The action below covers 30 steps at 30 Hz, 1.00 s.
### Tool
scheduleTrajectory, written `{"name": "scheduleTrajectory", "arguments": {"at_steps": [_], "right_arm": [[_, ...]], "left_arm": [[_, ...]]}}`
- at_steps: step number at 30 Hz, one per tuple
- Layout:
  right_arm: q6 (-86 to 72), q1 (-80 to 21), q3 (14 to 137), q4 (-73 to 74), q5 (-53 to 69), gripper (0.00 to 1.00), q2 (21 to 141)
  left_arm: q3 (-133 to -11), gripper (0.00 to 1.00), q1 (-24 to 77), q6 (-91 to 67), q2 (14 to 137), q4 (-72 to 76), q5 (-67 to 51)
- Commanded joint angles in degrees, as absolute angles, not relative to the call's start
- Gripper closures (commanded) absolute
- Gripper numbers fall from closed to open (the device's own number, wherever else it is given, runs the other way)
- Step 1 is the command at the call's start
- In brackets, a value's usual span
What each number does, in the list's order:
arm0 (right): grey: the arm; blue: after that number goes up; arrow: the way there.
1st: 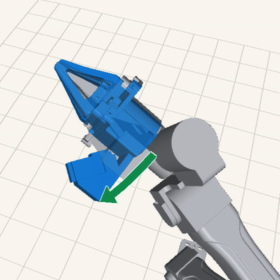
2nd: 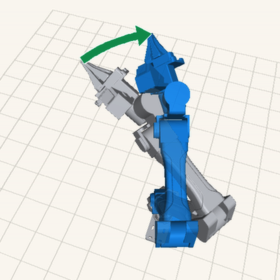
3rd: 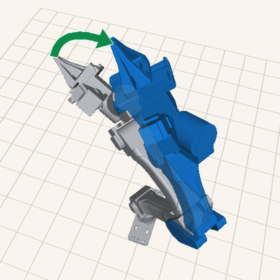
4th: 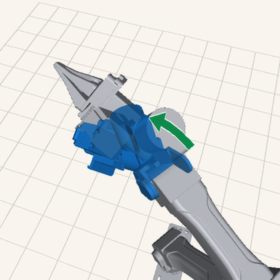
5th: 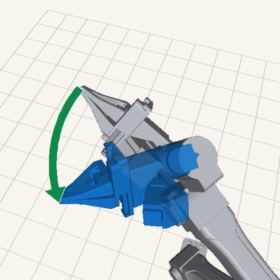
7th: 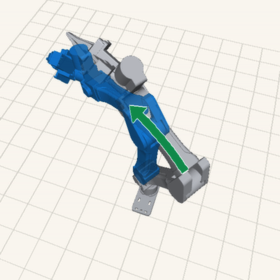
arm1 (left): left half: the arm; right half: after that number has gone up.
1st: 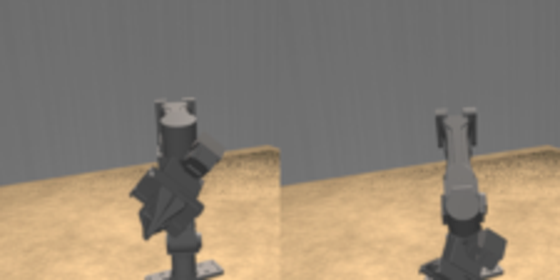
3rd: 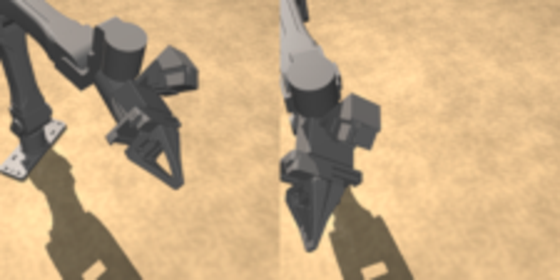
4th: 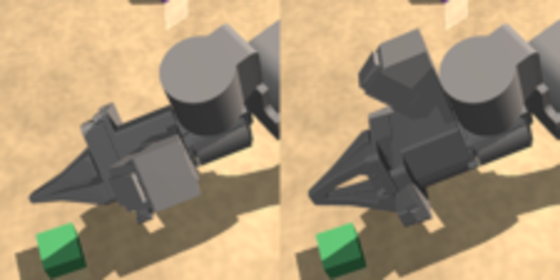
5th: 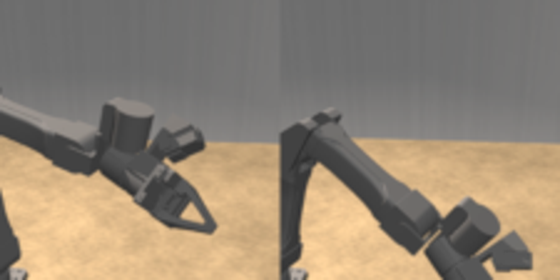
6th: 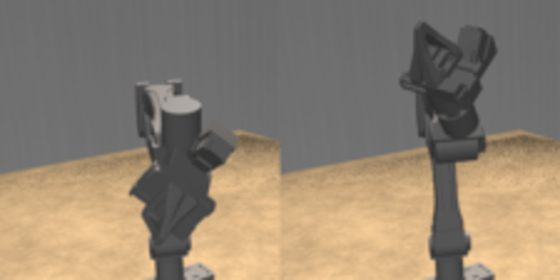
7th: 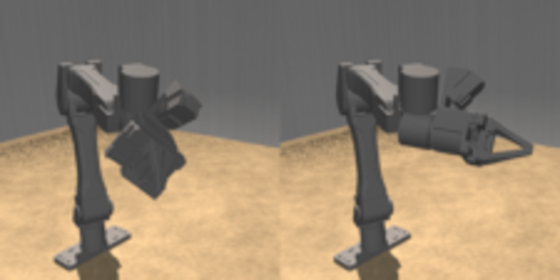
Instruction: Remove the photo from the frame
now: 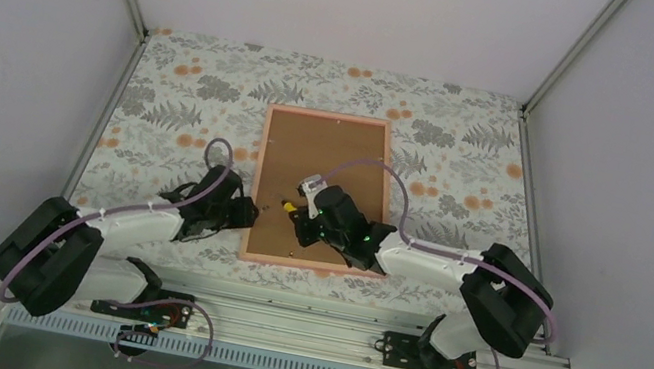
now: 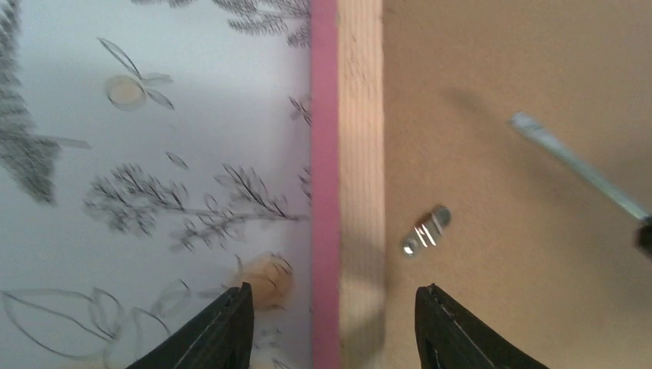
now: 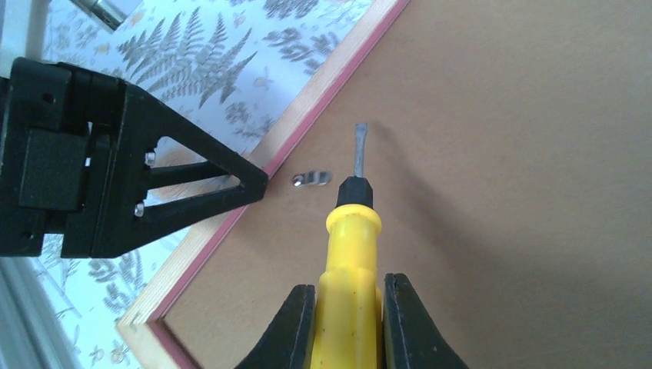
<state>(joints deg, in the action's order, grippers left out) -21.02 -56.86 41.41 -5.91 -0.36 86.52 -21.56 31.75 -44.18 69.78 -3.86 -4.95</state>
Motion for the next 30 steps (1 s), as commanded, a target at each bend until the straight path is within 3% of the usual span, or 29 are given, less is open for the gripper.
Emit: {"name": "scheduleTrajectory", "arguments": {"at_steps": [1,8,19,24,30], "right_arm": [[-19.3,-54.0,41.8,-7.8,-3.8,0.96,84.8],[-17.7,-50.3,42.2,-9.9,-2.6,0.96,85.5],[-16.7,-48.2,43.9,-11.8,-0.6,0.96,88.6],[-15.8,-47.9,45.6,-12.1,-0.2,0.96,90.5],[-14.3,-47.9,48.6,-12.1,0.7,0.96,93.5]], "left_arm": [[-27.6,0.45,29.5,-38.2,73.9,-12.6,2.2],[-40.2,0.43,24.0,-28.5,85.9,-10.9,3.3],[-50.2,0.43,21.5,-24.0,98.7,-8.4,-0.3],[-51.0,0.56,21.3,-23.2,100.4,-8.0,-2.1],[-48.0,0.79,21.5,-23.3,99.9,-6.8,-4.6]]}}
